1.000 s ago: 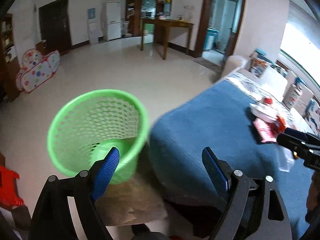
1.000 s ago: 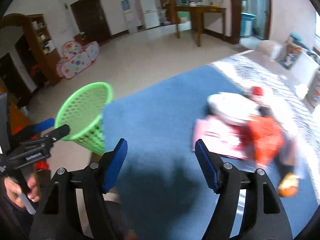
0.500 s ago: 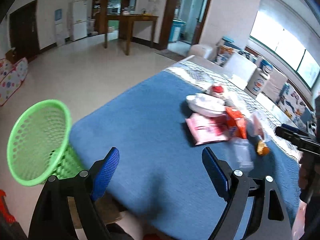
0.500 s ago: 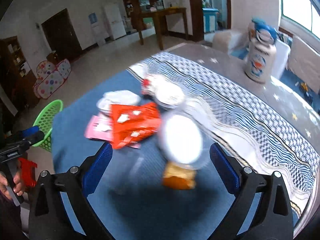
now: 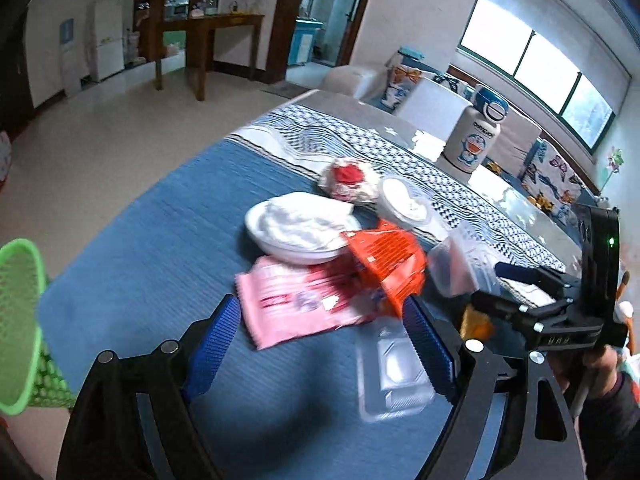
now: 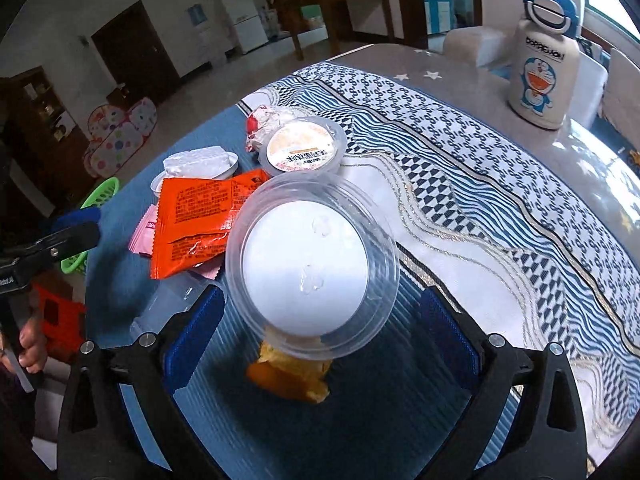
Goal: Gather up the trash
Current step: 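Grasp the clear cup with the right tool while the left tool reaches the orange wrapper, then close the left tool on the orange wrapper and carry it to the wastebasket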
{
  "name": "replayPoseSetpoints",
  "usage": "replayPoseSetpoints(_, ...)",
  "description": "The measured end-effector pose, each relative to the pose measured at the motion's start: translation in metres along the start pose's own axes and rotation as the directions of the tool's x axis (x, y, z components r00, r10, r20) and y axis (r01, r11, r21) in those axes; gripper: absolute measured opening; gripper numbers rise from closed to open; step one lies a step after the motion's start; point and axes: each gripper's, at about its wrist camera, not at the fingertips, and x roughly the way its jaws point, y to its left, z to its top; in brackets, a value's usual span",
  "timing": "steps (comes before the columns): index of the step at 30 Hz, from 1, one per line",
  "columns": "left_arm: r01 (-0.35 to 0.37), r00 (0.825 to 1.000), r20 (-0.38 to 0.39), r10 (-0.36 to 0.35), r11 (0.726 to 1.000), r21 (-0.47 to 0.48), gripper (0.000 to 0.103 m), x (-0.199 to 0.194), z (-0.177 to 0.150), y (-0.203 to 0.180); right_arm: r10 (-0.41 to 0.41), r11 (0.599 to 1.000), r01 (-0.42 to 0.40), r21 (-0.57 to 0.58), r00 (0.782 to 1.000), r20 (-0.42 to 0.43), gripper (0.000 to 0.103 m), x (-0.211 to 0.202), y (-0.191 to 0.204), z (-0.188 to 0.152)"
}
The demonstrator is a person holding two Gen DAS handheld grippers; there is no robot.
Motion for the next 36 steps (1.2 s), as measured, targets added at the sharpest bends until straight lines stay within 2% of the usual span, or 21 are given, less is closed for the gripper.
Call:
replayPoseSetpoints(7, 0.016, 0.999, -0.049, -0.015, 1.000, 0.013, 0.073, 0.033, 0.011, -0.018, 0.036, 0.999, -0.036, -0.009, 0.999, -0.004, 0.097, 0.007, -0.009, 0.003)
replayPoseSetpoints(11, 0.030, 0.997, -0.072, -0.029, 1.000, 0.009, 0.065, 0.045, 0.013, -0.021, 0.060, 0.998, -0.060, -0.012, 0.998, -0.010, 0.098, 0.011, -0.013, 0.005)
replayPoseSetpoints(19, 0.075, 0.993, -0.089, -0.074, 0.997, 0.003, 0.039, 0.053, 0.012, -0.024, 0.120, 0.993, -0.120, 0.015, 0.993, -0.006, 0.098, 0.015, -0.018, 0.009)
replayPoseSetpoints(22, 0.088, 0.992, -0.088, -0.087, 0.996, 0.003, 0.027, 0.054, 0.012, -0.025, 0.122, 0.993, -0.122, 0.004, 0.993, -0.004, 0.097, 0.014, -0.016, 0.011)
replayPoseSetpoints(24, 0.097, 0.992, -0.086, -0.096, 0.995, 0.006, 0.014, 0.052, 0.011, -0.025, 0.113, 0.994, -0.113, -0.005, 0.994, 0.006, 0.093, 0.013, -0.014, 0.011)
replayPoseSetpoints(29, 0.109, 0.992, -0.059, -0.108, 0.994, 0.015, 0.007, 0.040, 0.009, -0.025, 0.095, 0.995, -0.095, -0.006, 0.995, 0.028, 0.091, 0.006, -0.011, 0.008)
replayPoseSetpoints(36, 0.127, 0.992, -0.013, -0.127, 0.992, 0.009, 0.004, 0.011, 0.002, -0.018, 0.065, 0.998, -0.063, -0.028, 0.994, 0.083, 0.091, -0.022, 0.004, 0.005)
